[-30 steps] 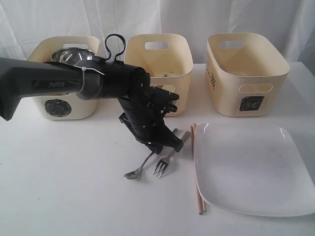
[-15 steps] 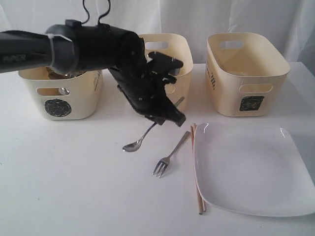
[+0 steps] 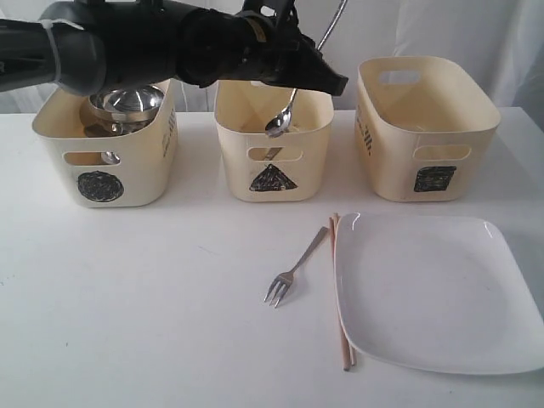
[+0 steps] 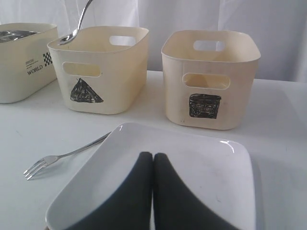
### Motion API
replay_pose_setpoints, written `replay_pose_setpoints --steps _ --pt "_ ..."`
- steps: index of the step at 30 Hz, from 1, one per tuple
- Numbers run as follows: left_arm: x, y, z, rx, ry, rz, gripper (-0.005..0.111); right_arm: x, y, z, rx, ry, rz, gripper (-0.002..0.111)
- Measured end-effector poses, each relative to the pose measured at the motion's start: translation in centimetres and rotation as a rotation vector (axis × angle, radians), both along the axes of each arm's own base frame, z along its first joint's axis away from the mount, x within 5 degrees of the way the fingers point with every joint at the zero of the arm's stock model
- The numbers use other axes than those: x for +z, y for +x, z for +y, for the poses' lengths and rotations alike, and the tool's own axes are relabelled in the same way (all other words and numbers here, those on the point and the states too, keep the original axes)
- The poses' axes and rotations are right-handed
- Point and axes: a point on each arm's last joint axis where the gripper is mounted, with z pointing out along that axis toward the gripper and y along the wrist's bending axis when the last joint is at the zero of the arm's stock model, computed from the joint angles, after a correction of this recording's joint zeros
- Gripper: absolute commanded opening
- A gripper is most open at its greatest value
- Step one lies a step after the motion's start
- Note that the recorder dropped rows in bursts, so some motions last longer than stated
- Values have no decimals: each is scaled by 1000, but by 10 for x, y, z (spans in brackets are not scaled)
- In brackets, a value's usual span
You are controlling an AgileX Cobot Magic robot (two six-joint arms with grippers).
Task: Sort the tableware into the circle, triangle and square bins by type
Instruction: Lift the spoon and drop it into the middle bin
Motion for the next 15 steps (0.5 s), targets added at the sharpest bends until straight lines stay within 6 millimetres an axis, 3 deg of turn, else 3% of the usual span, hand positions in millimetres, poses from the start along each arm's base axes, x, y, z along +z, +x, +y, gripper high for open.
replay_pose_setpoints --steps 4,15 --pt "5 15 0 6 19 -62 0 0 0 0 0 0 0 0" --pt "-17 47 -8 15 59 -112 0 0 0 0 0 0 0 0"
